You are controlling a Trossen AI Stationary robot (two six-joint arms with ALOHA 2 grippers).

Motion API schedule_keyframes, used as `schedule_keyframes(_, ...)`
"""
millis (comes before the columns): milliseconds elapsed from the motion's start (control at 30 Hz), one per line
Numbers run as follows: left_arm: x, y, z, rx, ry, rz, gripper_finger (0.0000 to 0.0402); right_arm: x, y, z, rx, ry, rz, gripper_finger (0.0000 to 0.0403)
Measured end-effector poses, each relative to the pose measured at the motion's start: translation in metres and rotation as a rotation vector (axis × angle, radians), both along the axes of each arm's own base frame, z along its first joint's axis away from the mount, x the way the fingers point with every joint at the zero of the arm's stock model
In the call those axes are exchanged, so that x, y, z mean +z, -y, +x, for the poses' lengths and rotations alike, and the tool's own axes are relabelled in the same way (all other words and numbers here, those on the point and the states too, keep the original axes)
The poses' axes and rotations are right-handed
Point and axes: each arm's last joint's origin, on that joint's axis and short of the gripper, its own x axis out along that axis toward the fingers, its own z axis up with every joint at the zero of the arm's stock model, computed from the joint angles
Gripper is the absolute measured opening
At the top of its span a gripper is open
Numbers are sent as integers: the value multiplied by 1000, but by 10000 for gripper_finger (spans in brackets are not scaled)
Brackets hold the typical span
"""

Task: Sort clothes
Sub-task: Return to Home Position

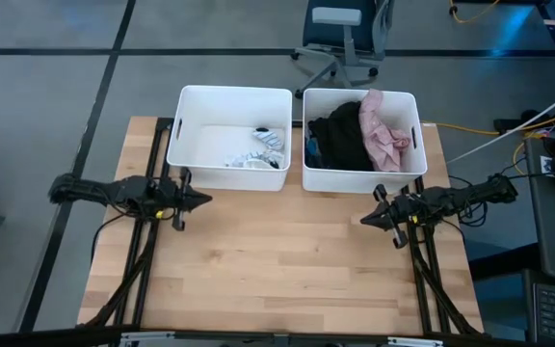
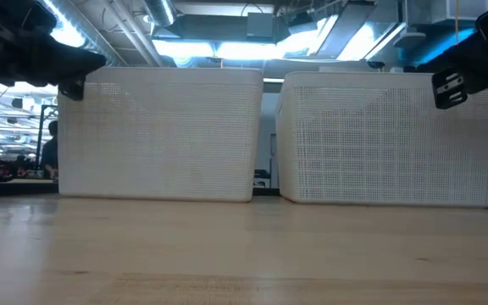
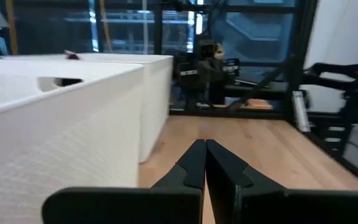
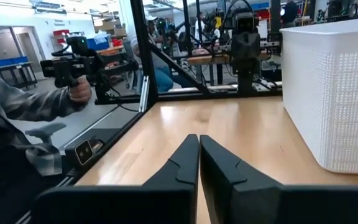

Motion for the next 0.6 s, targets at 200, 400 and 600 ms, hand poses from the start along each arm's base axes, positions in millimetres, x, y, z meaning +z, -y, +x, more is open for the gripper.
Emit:
schedule_keyframes(200, -1, -2, 1, -36, -13, -4, 1, 0, 0, 0, 0, -3, 0, 17)
schedule_keyframes(400, -1, -2, 1, -27, -17, 46, 1, -1, 0, 0, 0, -7, 0, 17)
schedule_keyframes(600, -1, -2, 1, -27, -17, 44, 1, -1, 0, 0, 0, -8, 0, 17)
